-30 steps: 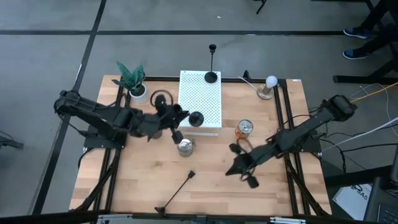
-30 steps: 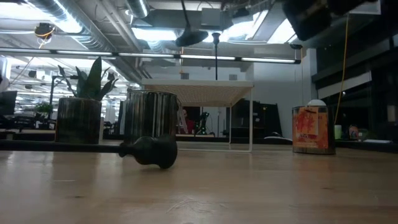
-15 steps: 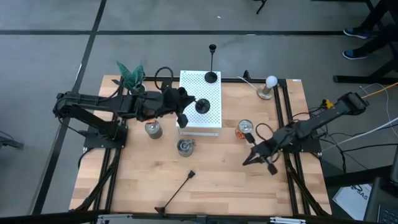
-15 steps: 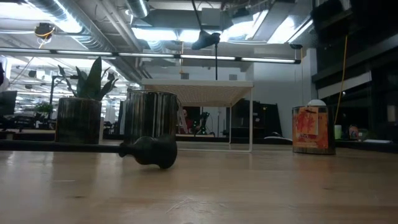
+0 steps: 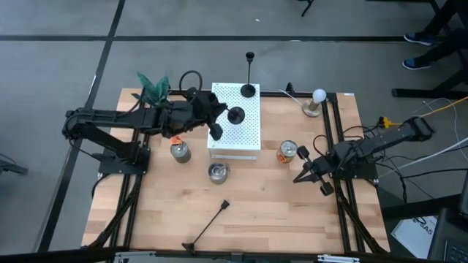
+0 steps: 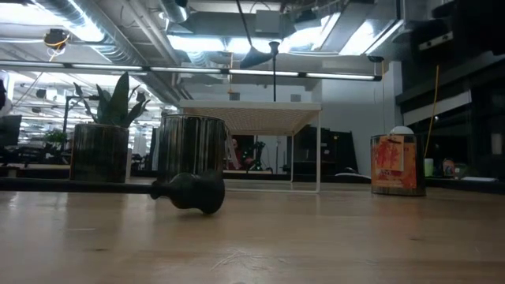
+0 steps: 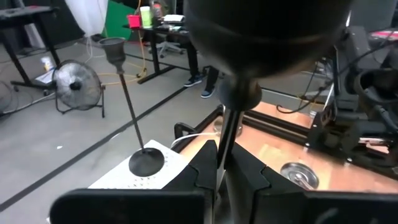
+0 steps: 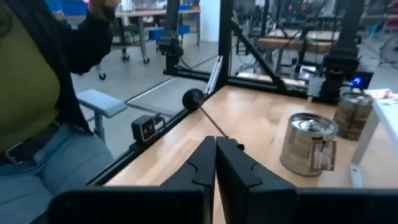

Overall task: Pick & Place candle stick holders
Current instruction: Put the top black candle holder on the shelf

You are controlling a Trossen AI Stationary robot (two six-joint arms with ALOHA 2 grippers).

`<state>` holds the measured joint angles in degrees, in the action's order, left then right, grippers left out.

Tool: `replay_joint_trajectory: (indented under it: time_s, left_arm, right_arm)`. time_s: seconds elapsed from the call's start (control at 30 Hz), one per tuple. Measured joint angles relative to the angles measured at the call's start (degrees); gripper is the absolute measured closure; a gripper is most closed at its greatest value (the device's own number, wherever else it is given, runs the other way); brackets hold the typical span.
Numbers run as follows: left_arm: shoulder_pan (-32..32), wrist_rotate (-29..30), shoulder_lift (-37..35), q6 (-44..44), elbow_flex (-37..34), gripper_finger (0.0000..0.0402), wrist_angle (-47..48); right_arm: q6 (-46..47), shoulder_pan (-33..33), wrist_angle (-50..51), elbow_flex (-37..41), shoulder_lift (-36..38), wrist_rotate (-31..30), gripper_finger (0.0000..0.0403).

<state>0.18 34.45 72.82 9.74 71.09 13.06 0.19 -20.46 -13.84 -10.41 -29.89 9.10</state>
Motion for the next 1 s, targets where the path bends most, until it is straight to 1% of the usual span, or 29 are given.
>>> replay_joint_trajectory:
  time_s: [0.17, 0.3, 0.37, 0.5, 0.6, 0.73, 0.83, 0.97, 1.0]
  left_arm:
    - [2.84, -1.22, 0.0, 0.59, 0.0, 0.0388, 0.14]
    - [5.02, -1.33, 0.0, 0.81, 0.0, 0.0387, 0.17]
    - [6.36, -2.51, 0.0, 1.71, 0.0, 0.0387, 0.22]
    - [9.23, -6.28, 0.69, 3.82, 0.02, 0.0387, -0.02]
    - [11.56, -7.42, 1.8, 4.04, 0.02, 0.039, 0.04]
    - [15.22, -8.48, 3.39, 4.07, 0.41, 0.039, 0.61]
    - [17.56, -9.12, 5.66, 3.85, 3.53, 0.039, 3.0]
    - [19.91, -9.43, 10.71, 2.03, 10.67, 0.039, 8.32]
    - [20.66, -10.48, 12.18, 2.07, 12.75, 0.039, 10.01]
  right_arm:
    - [-0.83, 3.09, 0.1, 2.04, 3.63, 0.13, 0.0399]
    - [-2.31, 6.19, 1.94, 3.61, 5.73, 0.15, 0.0394]
    - [-2.63, 8.0, 2.14, 4.31, 6.74, 0.39, 0.039]
    - [-3.43, 11.44, 3.46, 4.85, 8.85, 3.19, 0.0389]
    - [-3.87, 13.84, 5.31, 4.87, 10.34, 5.56, 0.0396]
    - [-3.85, 16.17, 6.44, 4.89, 11.36, 6.14, 0.0397]
    - [-3.87, 17.07, 6.52, 4.89, 11.34, 5.79, 0.0386]
    - [-3.86, 17.69, 8.24, 4.89, 11.32, 3.57, 0.0371]
    - [-3.85, 17.69, 8.67, 4.89, 11.32, 2.76, 0.0368]
